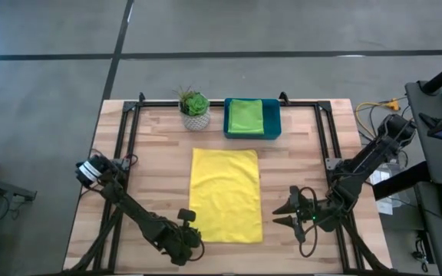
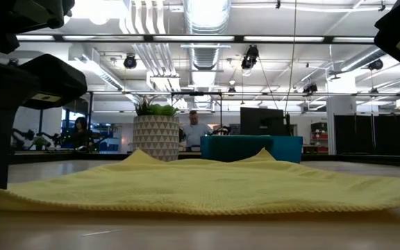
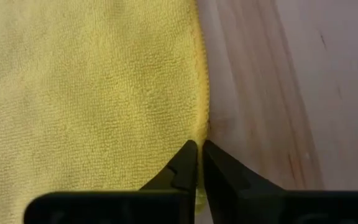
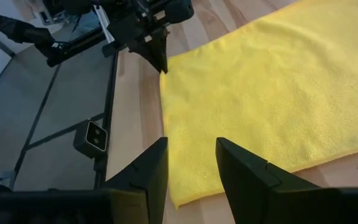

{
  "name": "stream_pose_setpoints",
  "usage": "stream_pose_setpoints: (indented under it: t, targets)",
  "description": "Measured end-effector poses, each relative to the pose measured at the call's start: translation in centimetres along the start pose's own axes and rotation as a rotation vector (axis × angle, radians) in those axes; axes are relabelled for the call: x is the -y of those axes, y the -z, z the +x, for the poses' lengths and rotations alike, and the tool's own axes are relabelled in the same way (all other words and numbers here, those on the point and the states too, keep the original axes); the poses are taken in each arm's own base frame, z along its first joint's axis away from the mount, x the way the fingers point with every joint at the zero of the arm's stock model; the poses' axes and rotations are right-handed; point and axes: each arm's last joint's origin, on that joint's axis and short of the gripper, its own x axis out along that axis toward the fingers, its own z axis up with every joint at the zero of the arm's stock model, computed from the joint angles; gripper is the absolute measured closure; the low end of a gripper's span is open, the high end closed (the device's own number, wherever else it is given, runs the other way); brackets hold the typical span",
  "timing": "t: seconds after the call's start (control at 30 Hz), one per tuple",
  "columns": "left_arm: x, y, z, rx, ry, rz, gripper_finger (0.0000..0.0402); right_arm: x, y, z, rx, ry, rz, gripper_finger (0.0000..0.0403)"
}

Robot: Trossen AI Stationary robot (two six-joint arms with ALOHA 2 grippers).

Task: Fold microfiber towels
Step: Fold the yellow microfiber towel on top of the green microfiber towel into the dark blue bin

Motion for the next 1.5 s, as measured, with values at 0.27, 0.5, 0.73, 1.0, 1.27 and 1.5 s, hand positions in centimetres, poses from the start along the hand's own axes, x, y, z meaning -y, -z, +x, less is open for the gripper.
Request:
stream_pose_setpoints:
  t: [0.27, 0.5, 0.73, 1.0, 1.27, 1.5]
  targets:
    - [0.0, -0.1, 0.0, 0.000, 0.000, 0.007, 0.0400, -0.1, -0.1, 0.0, 0.008, -0.009, 0.020, 0.0273]
    - [0.0, -0.1, 0.0, 0.004, 0.002, 0.002, 0.0400, -0.9, 0.1, 1.0, 0.039, -0.045, 0.039, 0.0273]
    - [0.0, -0.3, -0.3, 0.015, 0.008, -0.008, 0.0401, -3.1, 2.1, 4.9, -0.036, -0.043, -0.018, 0.0273]
    - [0.0, -0.4, -0.5, 0.026, 0.015, -0.014, 0.0401, -5.6, 3.5, 10.0, -0.206, -0.082, -0.159, 0.0273]
    - [0.0, -0.5, -0.5, 0.032, 0.020, -0.018, 0.0401, -5.3, 4.5, 12.4, -0.349, 0.067, -0.354, 0.0273]
    - [0.0, -0.6, -0.5, 0.041, 0.024, -0.026, 0.0401, -4.8, 5.0, 13.4, -0.401, 0.067, -0.401, 0.0273]
